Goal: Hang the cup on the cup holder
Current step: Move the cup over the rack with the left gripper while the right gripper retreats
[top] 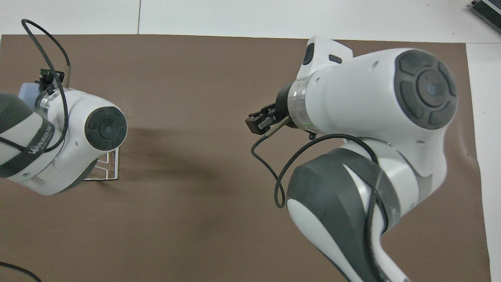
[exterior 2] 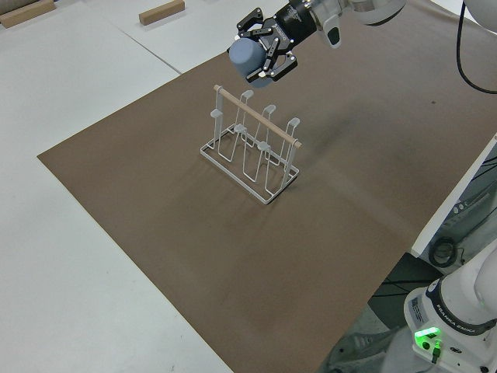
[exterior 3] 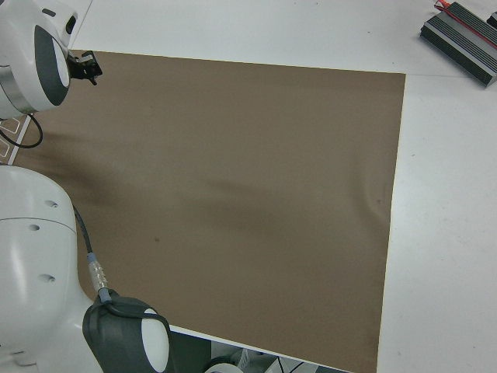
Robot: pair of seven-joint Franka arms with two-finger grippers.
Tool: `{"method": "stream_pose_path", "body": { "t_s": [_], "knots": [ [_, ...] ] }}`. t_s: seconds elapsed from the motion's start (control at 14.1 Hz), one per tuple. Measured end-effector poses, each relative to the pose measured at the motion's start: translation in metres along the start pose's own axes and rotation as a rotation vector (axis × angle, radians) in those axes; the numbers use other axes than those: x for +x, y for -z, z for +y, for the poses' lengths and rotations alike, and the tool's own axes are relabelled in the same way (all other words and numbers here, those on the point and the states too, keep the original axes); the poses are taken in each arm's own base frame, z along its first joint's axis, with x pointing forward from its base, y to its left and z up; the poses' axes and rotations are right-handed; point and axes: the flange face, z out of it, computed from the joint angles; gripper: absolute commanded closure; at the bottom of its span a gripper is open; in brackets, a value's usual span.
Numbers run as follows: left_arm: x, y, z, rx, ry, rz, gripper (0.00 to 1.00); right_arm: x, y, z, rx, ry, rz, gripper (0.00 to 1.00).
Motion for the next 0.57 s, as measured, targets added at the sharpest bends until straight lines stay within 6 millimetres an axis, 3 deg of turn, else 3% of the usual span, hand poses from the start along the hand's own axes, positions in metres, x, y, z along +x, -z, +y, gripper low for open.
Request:
{"method": "stream_pose_path", "body": {
  "t_s": [0.14,0.21,0.43,0.57],
  "knots": [
    [0.002,-0.032,0.002,-0.011,-0.02,-0.013,1.0,-0.012,0.006,0.037,-0.01,-0.06,-0.061,0.28],
    [0.004,-0.035,0.0,-0.012,-0.026,-0.02,1.0,-0.019,0.006,0.055,-0.012,-0.096,-0.097,0.28],
    [0.009,-0.025,-0.002,-0.005,-0.034,-0.025,1.0,-0.04,0.009,0.092,-0.065,-0.231,-0.211,0.3],
    [0.013,-0.015,-0.005,-0.005,-0.039,-0.037,1.0,-0.049,0.012,0.102,-0.135,-0.256,-0.263,0.3]
  ]
}}
